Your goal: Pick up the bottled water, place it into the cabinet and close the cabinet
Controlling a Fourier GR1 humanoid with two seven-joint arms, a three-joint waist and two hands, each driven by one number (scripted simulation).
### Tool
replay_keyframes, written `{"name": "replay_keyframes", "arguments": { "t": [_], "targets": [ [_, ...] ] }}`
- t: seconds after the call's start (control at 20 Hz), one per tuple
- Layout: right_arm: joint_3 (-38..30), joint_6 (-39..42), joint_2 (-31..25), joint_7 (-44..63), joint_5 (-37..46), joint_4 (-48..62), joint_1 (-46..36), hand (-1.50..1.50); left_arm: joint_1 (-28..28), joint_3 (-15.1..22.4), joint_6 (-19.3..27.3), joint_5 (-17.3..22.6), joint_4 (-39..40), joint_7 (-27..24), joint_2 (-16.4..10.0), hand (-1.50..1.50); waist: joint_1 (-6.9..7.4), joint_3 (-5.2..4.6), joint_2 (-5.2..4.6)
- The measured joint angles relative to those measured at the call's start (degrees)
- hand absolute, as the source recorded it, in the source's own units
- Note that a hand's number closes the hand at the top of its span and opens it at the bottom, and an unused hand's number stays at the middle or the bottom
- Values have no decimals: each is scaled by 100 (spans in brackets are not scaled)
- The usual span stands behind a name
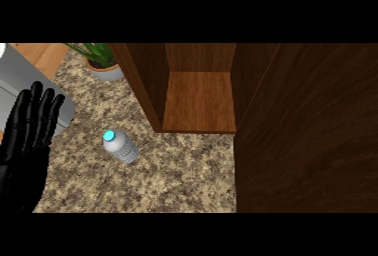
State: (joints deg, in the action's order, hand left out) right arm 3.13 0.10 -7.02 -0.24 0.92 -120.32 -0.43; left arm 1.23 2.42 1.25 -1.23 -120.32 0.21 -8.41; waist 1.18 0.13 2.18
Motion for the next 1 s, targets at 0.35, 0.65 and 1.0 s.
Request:
{"name": "replay_keyframes", "arguments": {
  "t": [0.35, 0.65, 1.0],
  "targets": [
    [162, 190, 20, 41, -178, -514, 578, -150, -24, -634, -1245, 1594, 446, -384, -521, -150, -155, -18, -176],
    [558, 607, -84, 501, -640, -1020, 968, -150, 183, -1030, -2012, 3335, 591, 361, -898, -150, -127, -17, -196],
    [1038, 519, 56, 1129, -450, -1740, 1184, -150, 469, -1570, -2321, 4384, 322, 1025, -1216, -150, -112, -15, -204]
  ]
}}
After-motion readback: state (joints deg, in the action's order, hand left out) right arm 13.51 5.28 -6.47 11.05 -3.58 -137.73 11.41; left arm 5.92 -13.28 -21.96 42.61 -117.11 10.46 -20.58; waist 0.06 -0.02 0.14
